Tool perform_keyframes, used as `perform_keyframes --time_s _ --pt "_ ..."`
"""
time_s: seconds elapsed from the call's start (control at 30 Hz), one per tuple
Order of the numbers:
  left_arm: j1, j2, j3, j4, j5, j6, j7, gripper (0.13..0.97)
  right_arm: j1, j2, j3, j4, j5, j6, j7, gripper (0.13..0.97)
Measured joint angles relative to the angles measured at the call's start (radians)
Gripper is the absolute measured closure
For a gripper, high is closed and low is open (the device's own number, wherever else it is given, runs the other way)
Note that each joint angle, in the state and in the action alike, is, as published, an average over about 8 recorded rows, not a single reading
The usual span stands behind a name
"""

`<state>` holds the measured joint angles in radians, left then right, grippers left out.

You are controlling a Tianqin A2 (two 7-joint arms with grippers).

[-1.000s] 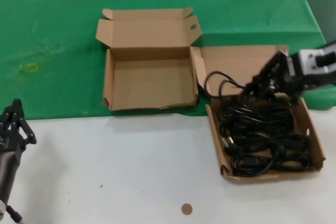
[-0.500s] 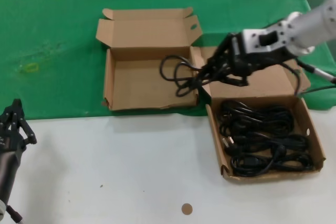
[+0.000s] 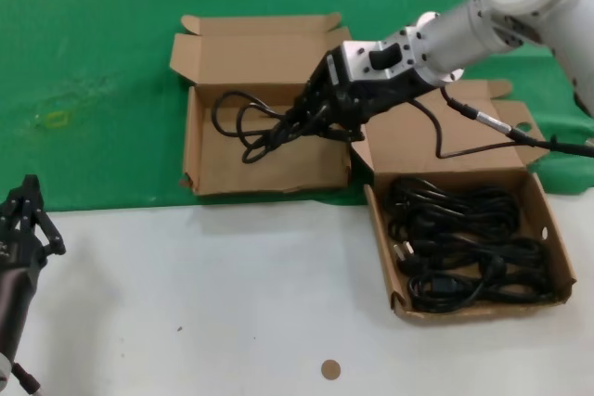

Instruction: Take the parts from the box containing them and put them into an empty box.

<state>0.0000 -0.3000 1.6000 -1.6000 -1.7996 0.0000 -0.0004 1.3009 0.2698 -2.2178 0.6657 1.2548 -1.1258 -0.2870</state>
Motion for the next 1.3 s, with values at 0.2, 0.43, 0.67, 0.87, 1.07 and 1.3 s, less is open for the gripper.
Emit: perform_keyframes --time_s 0.2,0.43,0.67,0.87,1.07,1.3 --pt "0.0 0.0 0.0 0.0 0.0 0.0 0.0 0.953 0.041 -0.057 0.004 -0.129 0.012 0.026 -0.066 0.875" --pt "0.0 0.0 0.0 0.0 0.0 0.0 0.0 0.953 0.095 -0.115 0.023 -0.29 0.031 0.069 -0.151 0.875" --pt "0.0 0.0 0.0 0.0 0.0 0.0 0.0 0.953 0.155 -0.169 0.051 -0.455 0.052 0.119 -0.233 0.865" --pt "0.0 0.0 0.0 0.0 0.0 0.0 0.0 0.953 0.179 -0.192 0.065 -0.535 0.058 0.142 -0.272 0.845" --pt "0.0 0.0 0.0 0.0 0.0 0.0 0.0 0.953 0.184 -0.196 0.068 -0.557 0.054 0.148 -0.283 0.778" --pt "0.0 0.0 0.0 0.0 0.0 0.0 0.0 0.953 0.175 -0.181 0.066 -0.522 0.046 0.141 -0.258 0.667"
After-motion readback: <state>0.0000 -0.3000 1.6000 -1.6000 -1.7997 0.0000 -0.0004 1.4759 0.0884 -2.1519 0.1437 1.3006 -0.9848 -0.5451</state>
